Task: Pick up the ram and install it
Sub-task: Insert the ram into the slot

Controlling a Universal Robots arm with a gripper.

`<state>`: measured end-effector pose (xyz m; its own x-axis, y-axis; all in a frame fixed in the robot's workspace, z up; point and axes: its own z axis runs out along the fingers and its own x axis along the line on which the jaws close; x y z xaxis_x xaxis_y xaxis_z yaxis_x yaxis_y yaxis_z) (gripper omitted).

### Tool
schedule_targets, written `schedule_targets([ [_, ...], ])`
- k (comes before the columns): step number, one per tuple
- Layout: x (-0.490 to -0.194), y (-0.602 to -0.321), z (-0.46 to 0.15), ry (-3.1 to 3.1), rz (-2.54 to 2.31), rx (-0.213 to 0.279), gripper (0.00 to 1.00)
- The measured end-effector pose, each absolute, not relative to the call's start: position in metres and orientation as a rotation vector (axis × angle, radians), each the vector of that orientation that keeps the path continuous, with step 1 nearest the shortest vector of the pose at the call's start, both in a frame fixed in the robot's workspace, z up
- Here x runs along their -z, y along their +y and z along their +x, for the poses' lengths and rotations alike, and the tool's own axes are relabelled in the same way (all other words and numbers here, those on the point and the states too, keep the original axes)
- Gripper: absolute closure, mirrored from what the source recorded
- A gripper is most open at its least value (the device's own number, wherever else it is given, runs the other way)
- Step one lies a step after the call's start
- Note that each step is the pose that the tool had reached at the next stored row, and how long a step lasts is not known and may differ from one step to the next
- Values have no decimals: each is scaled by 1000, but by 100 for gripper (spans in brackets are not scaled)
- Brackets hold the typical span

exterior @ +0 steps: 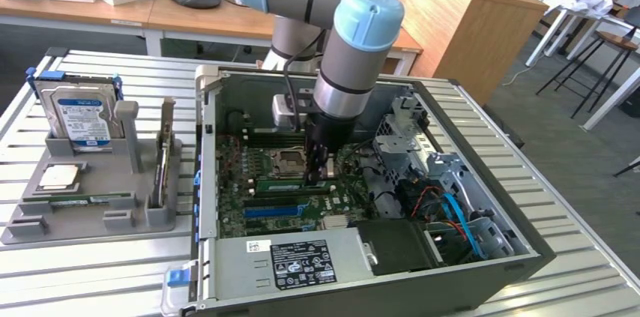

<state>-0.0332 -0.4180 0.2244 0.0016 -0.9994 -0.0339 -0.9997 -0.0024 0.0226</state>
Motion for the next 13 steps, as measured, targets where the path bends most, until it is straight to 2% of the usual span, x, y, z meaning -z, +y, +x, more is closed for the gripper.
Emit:
schedule_targets([
  [13, -222, -418, -34, 2211, -2217, -61, 87],
])
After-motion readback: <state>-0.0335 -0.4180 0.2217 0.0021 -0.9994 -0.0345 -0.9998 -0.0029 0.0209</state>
